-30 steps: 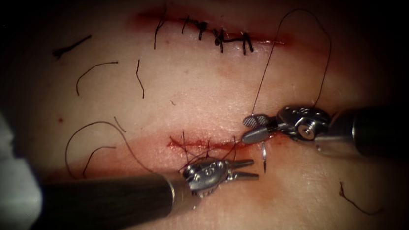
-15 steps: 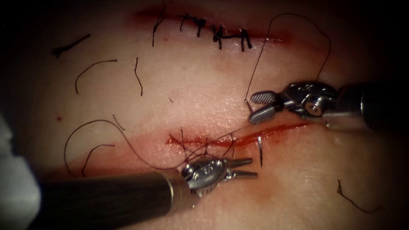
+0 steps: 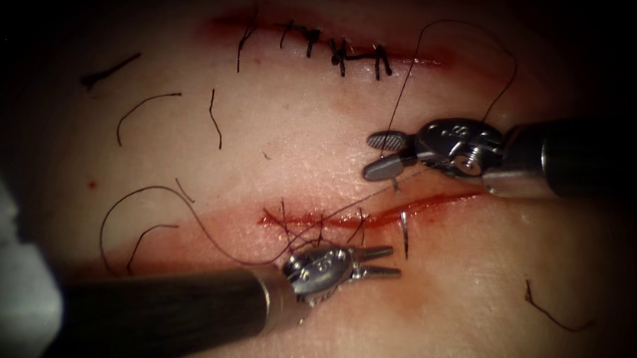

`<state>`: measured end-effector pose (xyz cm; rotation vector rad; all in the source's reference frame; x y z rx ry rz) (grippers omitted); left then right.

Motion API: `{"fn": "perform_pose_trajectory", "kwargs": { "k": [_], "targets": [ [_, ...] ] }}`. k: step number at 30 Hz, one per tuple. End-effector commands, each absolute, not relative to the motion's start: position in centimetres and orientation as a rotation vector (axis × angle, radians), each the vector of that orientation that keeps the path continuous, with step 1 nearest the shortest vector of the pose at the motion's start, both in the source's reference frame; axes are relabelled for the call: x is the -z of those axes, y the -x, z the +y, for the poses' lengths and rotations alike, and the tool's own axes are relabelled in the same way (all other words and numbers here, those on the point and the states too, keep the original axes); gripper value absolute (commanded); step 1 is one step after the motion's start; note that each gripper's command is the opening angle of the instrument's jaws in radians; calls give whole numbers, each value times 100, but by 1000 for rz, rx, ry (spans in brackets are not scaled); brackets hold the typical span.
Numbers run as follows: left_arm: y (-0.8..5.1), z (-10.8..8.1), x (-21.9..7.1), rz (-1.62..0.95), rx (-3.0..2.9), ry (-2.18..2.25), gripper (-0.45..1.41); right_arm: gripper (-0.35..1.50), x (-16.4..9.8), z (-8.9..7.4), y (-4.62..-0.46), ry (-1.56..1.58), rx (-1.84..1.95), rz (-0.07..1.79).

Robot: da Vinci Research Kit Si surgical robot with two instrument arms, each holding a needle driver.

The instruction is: Wound Closure

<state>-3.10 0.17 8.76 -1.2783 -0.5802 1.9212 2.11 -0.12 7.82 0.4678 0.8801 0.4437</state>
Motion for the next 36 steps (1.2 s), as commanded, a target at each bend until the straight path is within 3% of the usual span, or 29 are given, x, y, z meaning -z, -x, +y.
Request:
{"fn": "perform_pose_trajectory", "kwargs": {
  "k": [1, 28, 32, 34, 36],
  "targets": [
    [316, 12, -882, -584, -1920, 1279, 32, -35, -787, -17, -210, -475, -442, 881],
    [318, 11, -883, -586, -1921, 1280, 34, -35, -805, -55, -202, -647, -493, 782],
    [319, 9, -881, -576, -1935, 1289, 34, 99, -802, -40, -201, -561, -574, 827],
    [320, 9, -880, -563, -1954, 1300, 34, 126, -801, -31, -200, -503, -593, 833],
    [321, 9, -878, -544, -1982, 1317, 34, 136, -800, -24, -198, -461, -605, 845]
  ]
}}
